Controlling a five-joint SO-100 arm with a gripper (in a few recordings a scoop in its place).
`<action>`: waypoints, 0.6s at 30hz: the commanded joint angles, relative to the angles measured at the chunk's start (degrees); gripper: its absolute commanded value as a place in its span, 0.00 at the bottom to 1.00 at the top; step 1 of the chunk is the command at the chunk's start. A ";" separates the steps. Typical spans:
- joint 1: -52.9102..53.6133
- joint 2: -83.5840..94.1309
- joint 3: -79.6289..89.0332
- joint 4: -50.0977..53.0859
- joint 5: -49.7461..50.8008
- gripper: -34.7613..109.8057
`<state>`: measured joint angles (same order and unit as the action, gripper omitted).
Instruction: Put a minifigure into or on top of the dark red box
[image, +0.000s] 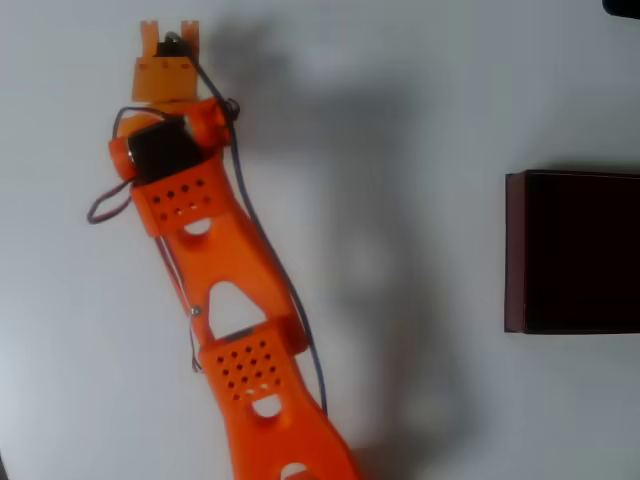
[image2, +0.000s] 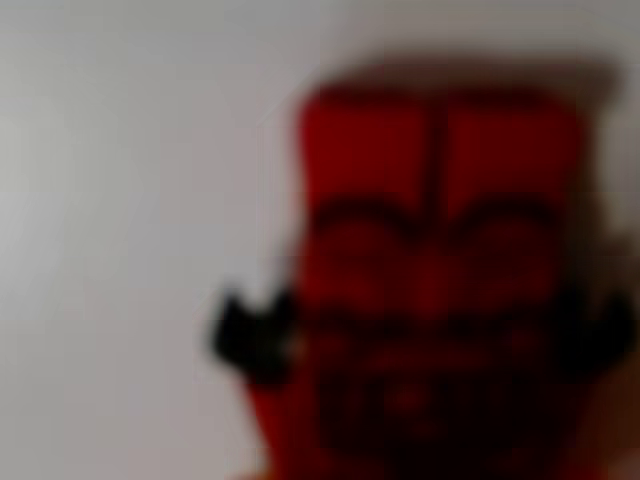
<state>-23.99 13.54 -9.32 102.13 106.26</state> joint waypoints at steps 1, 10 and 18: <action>-0.70 -0.88 -4.39 1.32 0.18 0.28; -0.97 0.70 -4.39 2.37 0.44 0.24; 1.49 28.65 28.74 3.34 -10.90 0.25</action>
<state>-24.17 25.14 4.83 104.33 100.11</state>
